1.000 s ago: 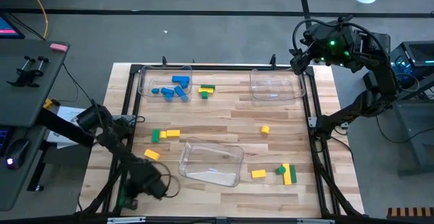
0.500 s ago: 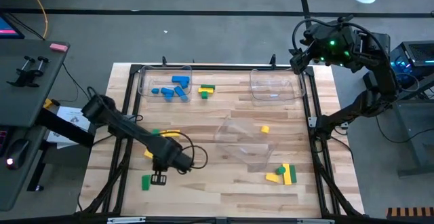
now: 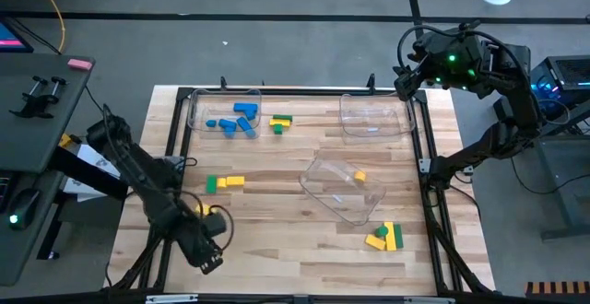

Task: Sort blocks
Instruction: Put the green block into the bottom transparent bin

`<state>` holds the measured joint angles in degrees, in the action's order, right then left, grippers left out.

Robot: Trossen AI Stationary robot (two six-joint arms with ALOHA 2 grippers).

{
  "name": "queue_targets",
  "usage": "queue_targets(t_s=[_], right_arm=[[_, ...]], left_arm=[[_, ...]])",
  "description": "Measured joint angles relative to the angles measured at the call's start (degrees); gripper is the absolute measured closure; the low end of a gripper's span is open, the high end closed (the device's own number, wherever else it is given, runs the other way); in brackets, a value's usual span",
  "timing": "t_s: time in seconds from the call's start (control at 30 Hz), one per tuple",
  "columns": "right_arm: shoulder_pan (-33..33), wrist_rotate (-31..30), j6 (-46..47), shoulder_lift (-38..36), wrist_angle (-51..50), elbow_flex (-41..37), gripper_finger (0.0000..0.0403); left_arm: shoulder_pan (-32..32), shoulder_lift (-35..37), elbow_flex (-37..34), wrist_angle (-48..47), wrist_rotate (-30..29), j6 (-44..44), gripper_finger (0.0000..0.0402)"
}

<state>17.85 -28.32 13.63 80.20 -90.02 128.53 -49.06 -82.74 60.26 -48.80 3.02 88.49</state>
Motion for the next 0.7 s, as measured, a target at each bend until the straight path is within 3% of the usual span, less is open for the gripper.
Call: queue_targets(t_s=[0.17,0.43,0.7], right_arm=[[0.0,0.02,-0.63,0.08,0.0,-0.02,0.0164],[0.0,0.02,-1.21,0.11,0.0,-0.02,0.0164],[0.0,0.02,-1.23,0.11,0.0,-0.02,0.0164]], left_arm=[[-3.66,-2.36,-5.13,-0.38,4.6,13.41,0.0317],[-2.55,-3.09,-11.15,-4.09,9.64,33.37,0.0187],[-1.81,-3.16,-12.08,6.3,6.01,46.26,0.015]])
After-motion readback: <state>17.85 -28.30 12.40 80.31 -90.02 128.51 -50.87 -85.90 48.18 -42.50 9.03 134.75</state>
